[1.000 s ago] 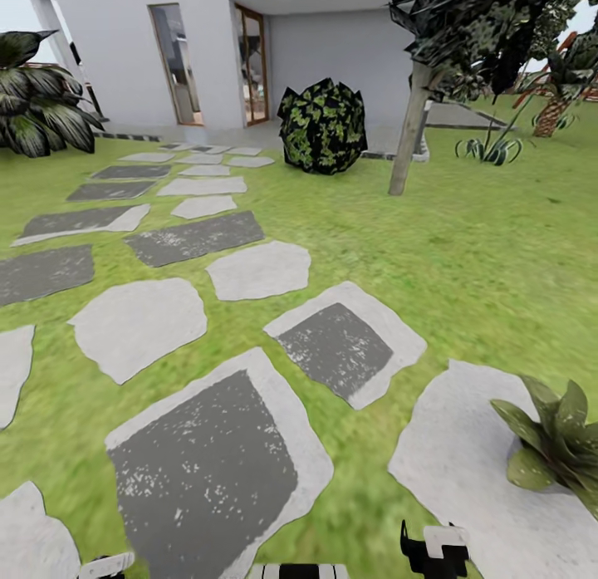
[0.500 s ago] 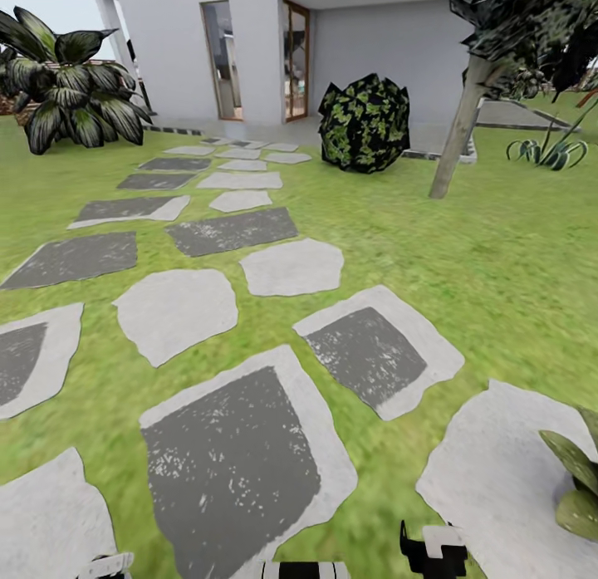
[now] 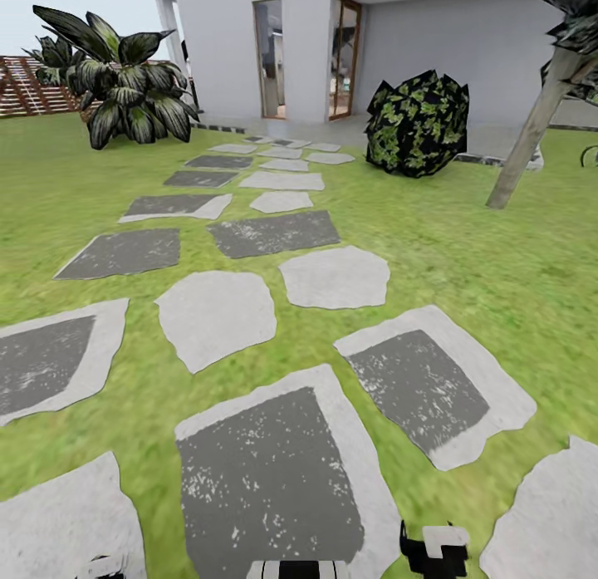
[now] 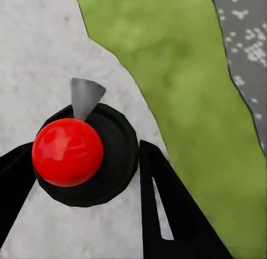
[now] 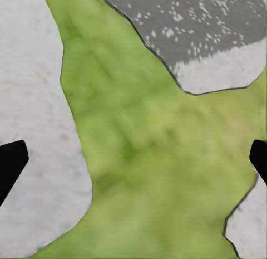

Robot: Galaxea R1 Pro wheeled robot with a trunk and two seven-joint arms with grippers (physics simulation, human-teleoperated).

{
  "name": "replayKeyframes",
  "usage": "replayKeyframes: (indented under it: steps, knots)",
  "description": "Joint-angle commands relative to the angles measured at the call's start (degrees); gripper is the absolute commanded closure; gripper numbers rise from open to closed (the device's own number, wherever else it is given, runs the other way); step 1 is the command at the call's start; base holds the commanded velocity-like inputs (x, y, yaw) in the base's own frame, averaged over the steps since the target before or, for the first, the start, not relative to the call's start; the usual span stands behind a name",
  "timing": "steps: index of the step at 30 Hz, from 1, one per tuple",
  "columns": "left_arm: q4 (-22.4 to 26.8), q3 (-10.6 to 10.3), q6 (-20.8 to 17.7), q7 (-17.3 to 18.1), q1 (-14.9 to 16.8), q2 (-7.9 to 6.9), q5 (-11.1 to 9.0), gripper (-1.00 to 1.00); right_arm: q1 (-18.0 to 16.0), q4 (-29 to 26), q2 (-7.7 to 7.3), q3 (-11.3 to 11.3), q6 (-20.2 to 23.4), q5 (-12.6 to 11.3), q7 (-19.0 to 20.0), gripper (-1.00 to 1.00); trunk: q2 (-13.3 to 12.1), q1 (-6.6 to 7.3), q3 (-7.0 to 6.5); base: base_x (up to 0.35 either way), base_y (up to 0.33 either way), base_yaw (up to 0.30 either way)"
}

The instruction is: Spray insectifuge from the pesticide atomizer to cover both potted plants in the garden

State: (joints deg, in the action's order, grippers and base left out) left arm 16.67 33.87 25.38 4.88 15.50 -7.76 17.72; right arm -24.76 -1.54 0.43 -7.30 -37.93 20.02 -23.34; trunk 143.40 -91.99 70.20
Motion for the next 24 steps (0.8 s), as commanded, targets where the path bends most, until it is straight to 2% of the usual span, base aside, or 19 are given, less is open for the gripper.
replayKeyframes:
  steps: [1, 15, 24]
  knots:
    - [-0.06, 0.5, 0.19, 0.39, 0.06, 0.02, 0.29, 1.0, -0.02, 0.04, 0.01, -0.44, -0.12, 0.62, -0.3, -1.0, 0.02, -0.02, 0.08, 0.307, 0.168, 0.27]
    - [-0.06, 0.59, 0.28, 0.39, 0.06, 0.0, 0.28, 1.0, -0.02, 0.04, 0.01, -0.44, -0.12, 0.62, -0.29, -1.0, 0.02, -0.02, 0.62, 0.32, 0.085, 0.27]
    - [-0.06, 0.59, 0.21, 0.39, 0.06, -0.03, 0.25, 1.0, -0.02, 0.04, 0.01, -0.44, -0.12, 0.63, -0.3, -1.0, 0.02, -0.02, 0.96, 0.253, 0.222, 0.27]
